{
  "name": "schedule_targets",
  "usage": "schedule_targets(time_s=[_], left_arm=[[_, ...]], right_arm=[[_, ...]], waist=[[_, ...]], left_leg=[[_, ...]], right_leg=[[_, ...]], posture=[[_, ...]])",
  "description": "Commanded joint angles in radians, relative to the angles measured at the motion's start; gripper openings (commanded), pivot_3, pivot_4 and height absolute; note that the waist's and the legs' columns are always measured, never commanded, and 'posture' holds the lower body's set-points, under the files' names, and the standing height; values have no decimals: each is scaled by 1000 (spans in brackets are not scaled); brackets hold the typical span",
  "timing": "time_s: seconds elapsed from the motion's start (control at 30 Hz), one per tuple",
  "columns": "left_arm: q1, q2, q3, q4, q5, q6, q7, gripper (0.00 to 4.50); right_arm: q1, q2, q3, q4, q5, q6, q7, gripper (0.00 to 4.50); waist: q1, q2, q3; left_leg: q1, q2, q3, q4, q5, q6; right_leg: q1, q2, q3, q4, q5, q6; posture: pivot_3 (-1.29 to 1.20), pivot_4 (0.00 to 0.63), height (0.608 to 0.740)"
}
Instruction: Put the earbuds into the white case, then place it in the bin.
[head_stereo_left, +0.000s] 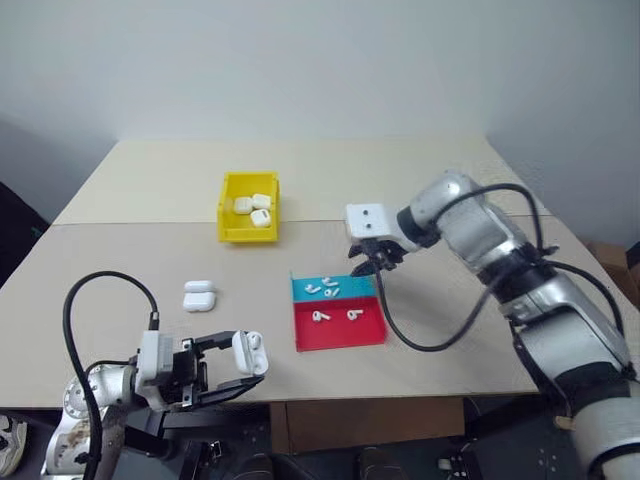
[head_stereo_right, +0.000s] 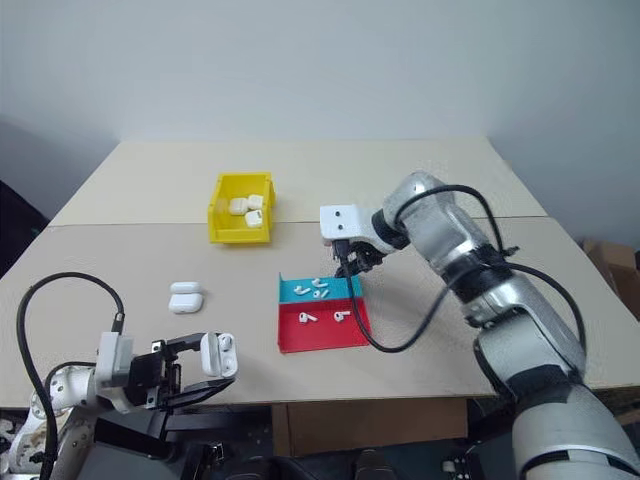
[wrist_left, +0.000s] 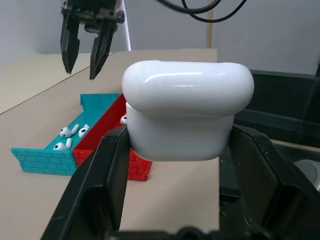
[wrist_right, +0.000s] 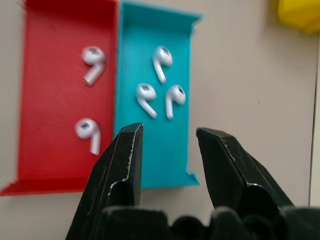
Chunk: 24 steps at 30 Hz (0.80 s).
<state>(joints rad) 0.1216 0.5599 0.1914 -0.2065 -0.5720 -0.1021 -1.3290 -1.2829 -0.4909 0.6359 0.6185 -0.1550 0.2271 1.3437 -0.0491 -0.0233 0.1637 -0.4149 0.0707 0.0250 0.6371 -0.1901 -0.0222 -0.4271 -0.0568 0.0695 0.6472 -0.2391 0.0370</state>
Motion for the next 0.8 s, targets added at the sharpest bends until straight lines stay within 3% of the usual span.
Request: schedule_targets(time_s=[0.03,0.37,0.8], left_arm=[[20,-5,0,-59,7,-24,44,2749],[78,1,-3,-106,20,-30,108,2749],[72,8,-20,-103,39,-37,136,2749]], right_arm=[[-79,64,16,166,-76,-100,-11,2124],[-197,245,4,495,-195,-244,-76,2124],[-203,347,-34,608,-256,-250,-152,2124]], waist=[[1,0,0],[3,1,0],[2,1,0]], left_leg=[[0,0,0,0,0,0],[0,0,0,-2,0,0],[0,0,0,-3,0,0]], right_leg=[[0,0,0,0,0,0],[-1,0,0,0,0,0],[-1,0,0,0,0,0]], posture=[[0,150,740],[0,150,740],[0,150,740]])
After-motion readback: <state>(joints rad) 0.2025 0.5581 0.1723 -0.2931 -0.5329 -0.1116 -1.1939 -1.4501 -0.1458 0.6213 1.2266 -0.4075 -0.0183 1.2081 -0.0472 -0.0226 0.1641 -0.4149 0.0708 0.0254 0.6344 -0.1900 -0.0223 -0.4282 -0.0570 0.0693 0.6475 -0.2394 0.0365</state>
